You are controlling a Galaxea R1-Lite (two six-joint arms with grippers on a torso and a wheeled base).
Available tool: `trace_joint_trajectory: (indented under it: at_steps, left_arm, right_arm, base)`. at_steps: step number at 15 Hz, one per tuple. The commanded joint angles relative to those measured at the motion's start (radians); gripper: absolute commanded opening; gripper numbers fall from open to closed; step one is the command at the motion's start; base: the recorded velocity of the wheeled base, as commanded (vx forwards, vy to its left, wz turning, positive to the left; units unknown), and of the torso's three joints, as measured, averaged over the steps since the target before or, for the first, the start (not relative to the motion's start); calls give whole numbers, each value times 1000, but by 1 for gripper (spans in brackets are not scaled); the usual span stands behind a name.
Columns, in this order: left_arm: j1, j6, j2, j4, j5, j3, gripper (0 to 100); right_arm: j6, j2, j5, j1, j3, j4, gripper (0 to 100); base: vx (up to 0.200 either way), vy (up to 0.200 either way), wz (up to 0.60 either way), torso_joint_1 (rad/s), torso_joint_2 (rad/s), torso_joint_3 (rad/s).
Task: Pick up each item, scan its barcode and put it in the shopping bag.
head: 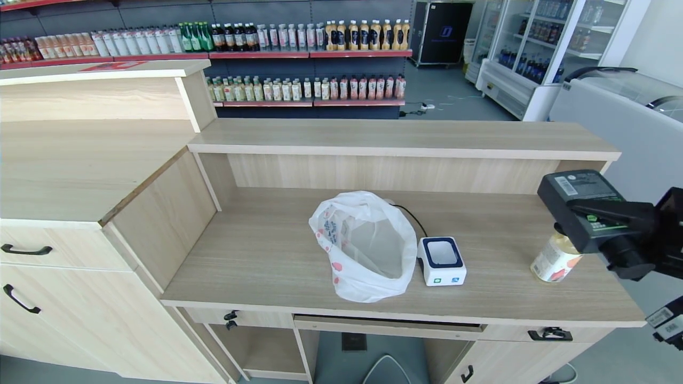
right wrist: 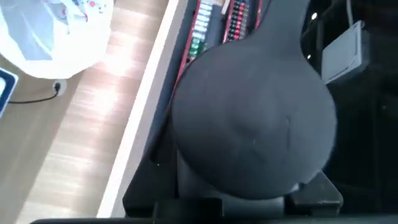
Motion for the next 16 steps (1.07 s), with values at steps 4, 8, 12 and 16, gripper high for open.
trace_joint_trajectory:
  at_steps: [4, 8, 12, 16]
  left_arm:
    - [1, 0, 0, 0, 0, 0, 100]
    - [1, 0, 0, 0, 0, 0, 100]
    - [1, 0, 0, 0, 0, 0, 100]
    - [1, 0, 0, -1, 0, 0, 100]
  right_arm:
    - [-380, -117, -119, 481, 16, -2, 0]
    - [-504, -209, -120, 528, 24, 4, 0]
    - [-469, -252, -120, 530, 7, 9, 0]
    - [-461, -314, -102, 564, 19, 101, 0]
  base:
    - [0, 0, 0, 0, 0, 0]
    - [0, 0, 0, 0, 0, 0]
    - [0, 0, 0, 0, 0, 0]
    - [0, 0, 0, 0, 0, 0]
